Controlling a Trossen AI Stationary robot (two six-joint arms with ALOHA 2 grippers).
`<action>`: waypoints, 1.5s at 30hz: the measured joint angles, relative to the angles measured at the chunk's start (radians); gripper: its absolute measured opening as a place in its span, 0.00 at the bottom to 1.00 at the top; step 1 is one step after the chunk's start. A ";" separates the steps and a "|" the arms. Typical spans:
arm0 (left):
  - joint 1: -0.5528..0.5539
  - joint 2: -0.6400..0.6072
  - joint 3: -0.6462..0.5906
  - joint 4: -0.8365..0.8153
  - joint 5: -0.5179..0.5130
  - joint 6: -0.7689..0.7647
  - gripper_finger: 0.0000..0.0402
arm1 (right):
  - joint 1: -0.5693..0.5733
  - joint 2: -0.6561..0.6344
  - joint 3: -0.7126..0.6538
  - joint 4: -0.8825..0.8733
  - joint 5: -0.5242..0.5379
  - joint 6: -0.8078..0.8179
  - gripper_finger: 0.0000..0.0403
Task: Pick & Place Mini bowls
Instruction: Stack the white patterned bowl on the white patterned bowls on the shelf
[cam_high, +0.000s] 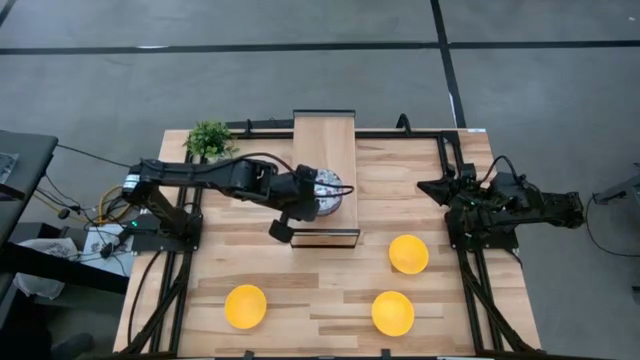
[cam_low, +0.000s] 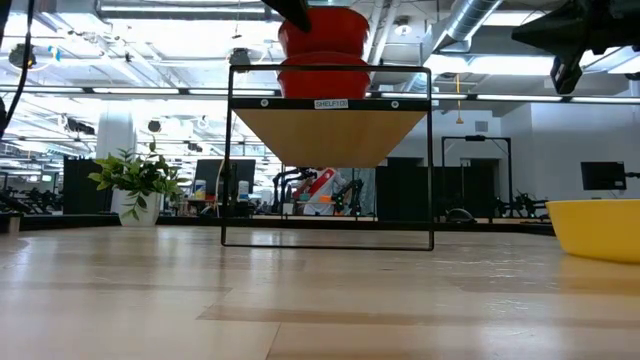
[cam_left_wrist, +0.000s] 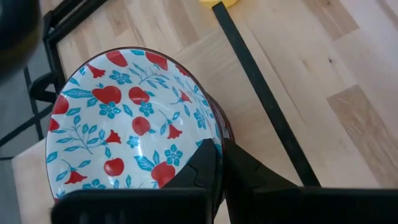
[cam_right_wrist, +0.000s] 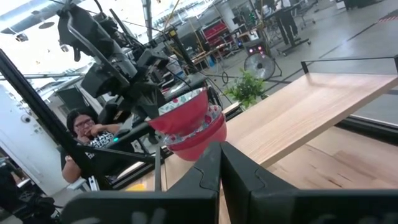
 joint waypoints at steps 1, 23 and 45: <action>0.000 0.003 0.000 0.000 0.001 -0.008 0.02 | 0.000 0.000 0.000 0.000 0.000 0.001 0.00; 0.002 0.035 -0.023 0.004 -0.024 -0.047 0.02 | 0.000 0.000 0.000 -0.004 0.000 0.000 0.00; 0.000 0.033 -0.047 0.038 -0.032 -0.065 0.09 | 0.000 0.000 0.001 -0.022 0.000 0.000 0.00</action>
